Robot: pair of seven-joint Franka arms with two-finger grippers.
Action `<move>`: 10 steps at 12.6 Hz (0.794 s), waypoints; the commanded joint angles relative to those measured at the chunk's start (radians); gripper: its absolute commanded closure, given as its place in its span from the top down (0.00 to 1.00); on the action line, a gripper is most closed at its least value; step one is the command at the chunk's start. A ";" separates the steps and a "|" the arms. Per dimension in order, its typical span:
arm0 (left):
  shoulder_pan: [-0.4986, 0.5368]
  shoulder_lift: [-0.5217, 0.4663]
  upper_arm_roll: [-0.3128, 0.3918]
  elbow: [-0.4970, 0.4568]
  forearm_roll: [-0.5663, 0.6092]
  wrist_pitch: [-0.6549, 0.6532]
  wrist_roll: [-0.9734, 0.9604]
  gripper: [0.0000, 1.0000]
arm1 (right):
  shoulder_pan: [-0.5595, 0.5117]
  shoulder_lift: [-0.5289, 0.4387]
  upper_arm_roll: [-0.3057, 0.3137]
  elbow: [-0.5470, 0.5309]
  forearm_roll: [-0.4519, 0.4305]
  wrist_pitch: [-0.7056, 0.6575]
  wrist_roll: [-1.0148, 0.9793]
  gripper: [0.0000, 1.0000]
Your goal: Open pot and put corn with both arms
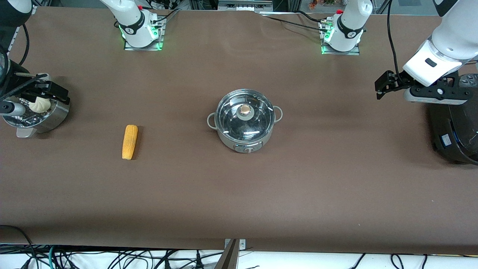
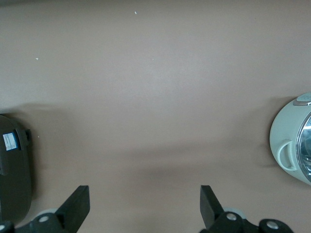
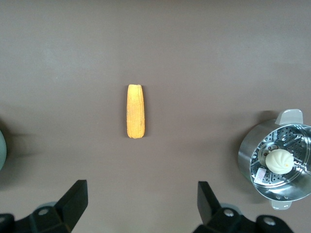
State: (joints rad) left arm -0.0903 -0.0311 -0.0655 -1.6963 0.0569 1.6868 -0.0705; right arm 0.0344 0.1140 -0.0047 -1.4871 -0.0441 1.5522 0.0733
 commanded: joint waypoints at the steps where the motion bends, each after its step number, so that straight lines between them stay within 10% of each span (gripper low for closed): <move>1: 0.004 0.013 0.000 0.027 -0.014 -0.015 0.023 1.00 | -0.011 0.009 0.006 0.027 0.013 -0.021 -0.015 1.00; 10: 0.004 0.013 0.000 0.026 -0.015 -0.032 0.023 1.00 | -0.010 0.009 0.008 0.027 0.013 -0.021 -0.015 1.00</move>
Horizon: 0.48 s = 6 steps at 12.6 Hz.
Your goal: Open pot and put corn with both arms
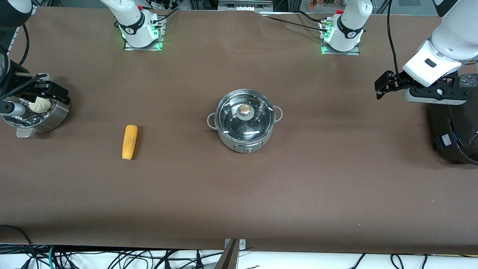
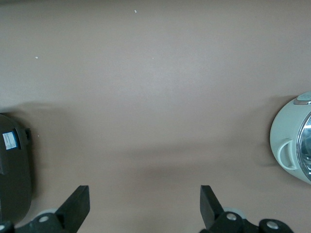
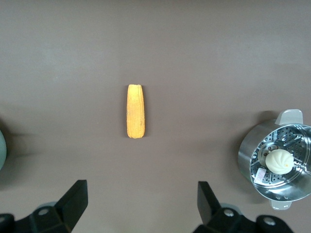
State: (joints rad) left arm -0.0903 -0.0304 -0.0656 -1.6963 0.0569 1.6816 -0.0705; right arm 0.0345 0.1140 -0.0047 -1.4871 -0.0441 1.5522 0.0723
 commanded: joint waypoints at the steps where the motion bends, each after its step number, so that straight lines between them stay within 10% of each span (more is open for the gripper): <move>1: 0.004 0.012 0.000 0.026 -0.015 -0.034 0.023 1.00 | -0.010 0.009 0.008 0.027 0.013 -0.021 -0.014 1.00; 6: 0.006 0.036 0.000 0.020 -0.015 -0.072 0.047 1.00 | -0.011 0.009 0.008 0.027 0.013 -0.018 -0.016 1.00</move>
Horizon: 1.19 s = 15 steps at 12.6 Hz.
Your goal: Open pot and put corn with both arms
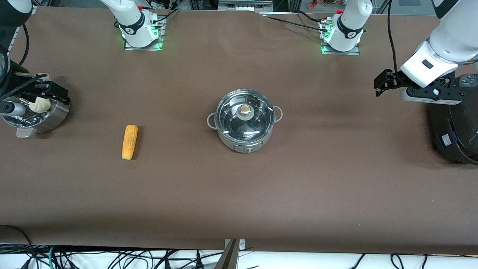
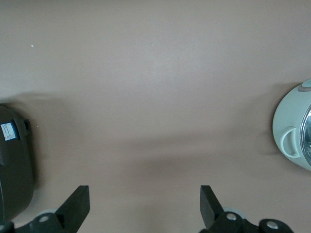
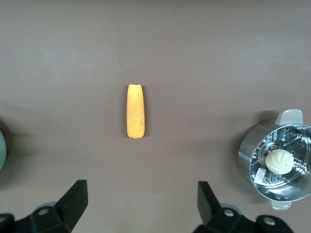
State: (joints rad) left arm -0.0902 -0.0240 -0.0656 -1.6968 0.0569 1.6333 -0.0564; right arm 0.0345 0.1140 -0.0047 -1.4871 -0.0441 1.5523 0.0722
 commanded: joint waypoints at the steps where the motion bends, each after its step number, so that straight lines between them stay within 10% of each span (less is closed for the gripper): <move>1: 0.006 0.042 0.000 0.011 -0.015 -0.042 0.058 1.00 | -0.011 0.009 0.008 0.027 0.012 -0.017 -0.015 1.00; 8: -0.094 0.120 -0.110 0.073 -0.131 -0.064 -0.176 1.00 | -0.011 0.012 0.008 0.027 0.012 -0.015 -0.014 1.00; 12: -0.316 0.393 -0.142 0.314 -0.123 -0.034 -0.448 1.00 | -0.005 0.010 0.009 0.027 0.003 -0.011 -0.006 1.00; 15: -0.431 0.501 -0.143 0.306 -0.065 0.188 -0.459 1.00 | -0.002 0.091 0.011 0.025 0.003 0.005 -0.011 1.00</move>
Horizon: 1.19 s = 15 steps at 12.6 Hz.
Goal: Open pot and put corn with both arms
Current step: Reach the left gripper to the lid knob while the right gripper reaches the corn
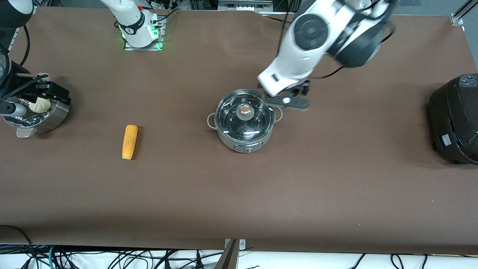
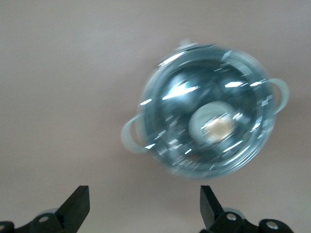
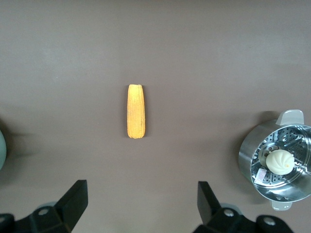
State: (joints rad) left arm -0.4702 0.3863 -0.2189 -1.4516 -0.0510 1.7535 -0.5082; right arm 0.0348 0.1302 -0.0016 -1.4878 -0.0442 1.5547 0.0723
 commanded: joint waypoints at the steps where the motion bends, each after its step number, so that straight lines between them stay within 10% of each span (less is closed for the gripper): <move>1: -0.092 0.120 0.010 0.059 0.074 0.089 -0.024 1.00 | -0.003 0.095 0.008 0.020 0.006 0.014 -0.011 1.00; 11: -0.146 0.226 0.010 0.056 0.129 0.167 -0.016 0.91 | 0.004 0.333 0.046 -0.244 0.061 0.482 -0.002 1.00; 13: -0.160 0.241 0.010 0.056 0.170 0.172 -0.016 0.70 | 0.004 0.361 0.048 -0.285 0.061 0.544 -0.003 1.00; 15: -0.160 0.237 0.010 0.057 0.174 0.169 -0.016 0.05 | 0.004 0.393 0.048 -0.301 0.060 0.580 -0.009 1.00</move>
State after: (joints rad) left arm -0.6213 0.6087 -0.2155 -1.4279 0.0912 1.9285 -0.5273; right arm 0.0439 0.5204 0.0400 -1.7606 0.0027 2.0978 0.0732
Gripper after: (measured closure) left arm 0.322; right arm 0.000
